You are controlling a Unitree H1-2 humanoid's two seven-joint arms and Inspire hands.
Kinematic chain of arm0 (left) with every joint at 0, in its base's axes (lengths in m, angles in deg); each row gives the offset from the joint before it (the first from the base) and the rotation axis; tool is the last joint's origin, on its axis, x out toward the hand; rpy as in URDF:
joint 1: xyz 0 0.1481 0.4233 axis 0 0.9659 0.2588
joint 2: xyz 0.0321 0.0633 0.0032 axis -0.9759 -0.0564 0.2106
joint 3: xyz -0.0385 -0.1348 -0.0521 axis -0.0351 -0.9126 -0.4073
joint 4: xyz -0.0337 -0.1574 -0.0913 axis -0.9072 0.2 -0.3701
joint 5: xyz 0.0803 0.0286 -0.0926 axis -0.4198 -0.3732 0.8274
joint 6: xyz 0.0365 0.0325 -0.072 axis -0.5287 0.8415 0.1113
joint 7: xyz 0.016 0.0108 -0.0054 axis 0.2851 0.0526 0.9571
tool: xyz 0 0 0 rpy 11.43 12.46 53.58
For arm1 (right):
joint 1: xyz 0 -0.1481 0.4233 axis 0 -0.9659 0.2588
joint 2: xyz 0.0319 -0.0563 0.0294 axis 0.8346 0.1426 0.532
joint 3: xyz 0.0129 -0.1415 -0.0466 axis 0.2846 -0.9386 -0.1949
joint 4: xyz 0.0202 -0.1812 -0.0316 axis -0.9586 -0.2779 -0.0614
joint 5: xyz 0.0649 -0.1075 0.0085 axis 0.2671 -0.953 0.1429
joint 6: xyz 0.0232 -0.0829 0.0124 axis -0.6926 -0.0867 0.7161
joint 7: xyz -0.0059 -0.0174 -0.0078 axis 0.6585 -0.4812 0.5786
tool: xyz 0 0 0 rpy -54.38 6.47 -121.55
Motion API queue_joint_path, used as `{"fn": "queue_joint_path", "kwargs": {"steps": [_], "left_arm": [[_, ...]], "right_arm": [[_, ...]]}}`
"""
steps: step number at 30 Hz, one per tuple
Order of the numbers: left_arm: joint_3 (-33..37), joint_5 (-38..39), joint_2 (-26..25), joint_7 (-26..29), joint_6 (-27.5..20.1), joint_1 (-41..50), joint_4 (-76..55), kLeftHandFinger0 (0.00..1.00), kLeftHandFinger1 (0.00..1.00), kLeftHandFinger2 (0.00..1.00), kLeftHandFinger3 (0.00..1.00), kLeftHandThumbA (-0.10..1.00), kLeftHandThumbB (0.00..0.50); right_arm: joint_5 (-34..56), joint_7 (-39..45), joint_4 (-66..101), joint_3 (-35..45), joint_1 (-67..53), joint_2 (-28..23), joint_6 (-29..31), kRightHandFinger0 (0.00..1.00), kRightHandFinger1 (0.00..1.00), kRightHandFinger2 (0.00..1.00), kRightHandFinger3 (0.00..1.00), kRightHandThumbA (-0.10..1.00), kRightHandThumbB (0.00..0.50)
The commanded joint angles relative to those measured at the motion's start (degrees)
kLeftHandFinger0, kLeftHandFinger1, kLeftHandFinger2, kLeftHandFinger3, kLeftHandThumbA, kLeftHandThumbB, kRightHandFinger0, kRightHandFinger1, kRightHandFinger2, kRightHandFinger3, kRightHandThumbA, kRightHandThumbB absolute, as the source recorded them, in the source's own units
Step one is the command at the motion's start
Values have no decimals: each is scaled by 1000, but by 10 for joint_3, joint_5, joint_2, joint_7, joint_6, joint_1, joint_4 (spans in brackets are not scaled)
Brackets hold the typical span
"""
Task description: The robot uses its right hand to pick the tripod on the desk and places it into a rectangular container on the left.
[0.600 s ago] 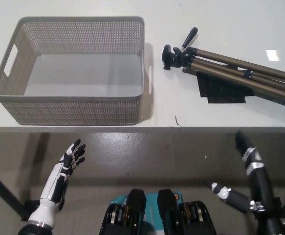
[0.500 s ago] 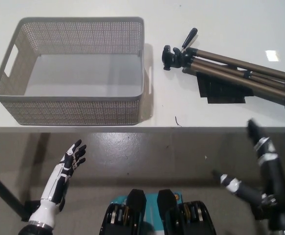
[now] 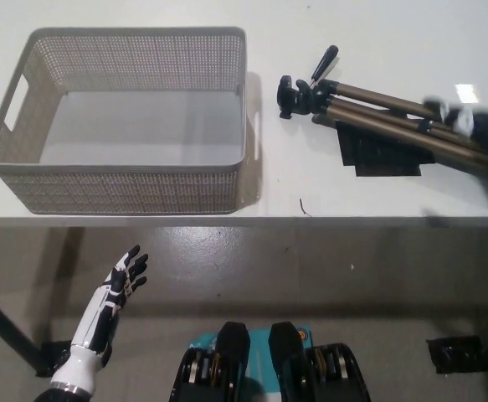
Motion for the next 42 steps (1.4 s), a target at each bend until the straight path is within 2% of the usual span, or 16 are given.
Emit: {"fn": "queue_joint_path", "kwargs": {"steps": [1, 4, 7, 14, 24, 27, 31, 36, 42], "left_arm": [[6, -2, -8, -18, -51, -4, -8, 1000, 1000, 1000, 1000, 1000, 500], [6, -2, -7, -17, -52, -4, -7, 1000, 1000, 1000, 1000, 1000, 500], [8, -5, -11, -19, -52, -4, -5, 1000, 1000, 1000, 1000, 1000, 500], [11, -11, -11, -17, -38, 8, -17, 1000, 1000, 1000, 1000, 1000, 500], [10, -7, -9, -17, -39, 15, -23, 1000, 1000, 1000, 1000, 1000, 500], [11, -7, -11, -19, -44, 13, -18, 1000, 1000, 1000, 1000, 1000, 500], [10, -6, -11, -20, -46, 13, -14, 1000, 1000, 1000, 1000, 1000, 500], [9, -3, -9, -24, -48, 13, -12, 1000, 1000, 1000, 1000, 1000, 500], [7, 0, -7, -27, -53, 17, -6, 1000, 1000, 1000, 1000, 1000, 500]], "right_arm": [[-137, 93, -272, -103, 277, -52, -124, 1000, 1000, 1000, 1000, 1000, 487], [-160, 92, -370, -144, 329, -42, -123, 1000, 1000, 1000, 1000, 1000, 480], [-180, 74, -499, -190, 387, -19, -101, 1000, 1000, 1000, 1000, 1000, 500], [-206, 55, -730, -284, 477, 48, -97, 1000, 1000, 1000, 1000, 1000, 500], [-163, 62, -843, -323, 484, 108, -103, 1000, 1000, 1000, 1000, 1000, 491], [-157, 59, -863, -331, 482, 114, -113, 1000, 1000, 1000, 1000, 1000, 500], [-150, 64, -881, -336, 474, 119, -115, 1000, 1000, 1000, 1000, 1000, 475], [-159, 52, -894, -348, 443, 119, -139, 1000, 1000, 1000, 1000, 1000, 500], [-164, 47, -902, -359, 385, 115, -157, 1000, 1000, 1000, 1000, 1000, 500]]}}
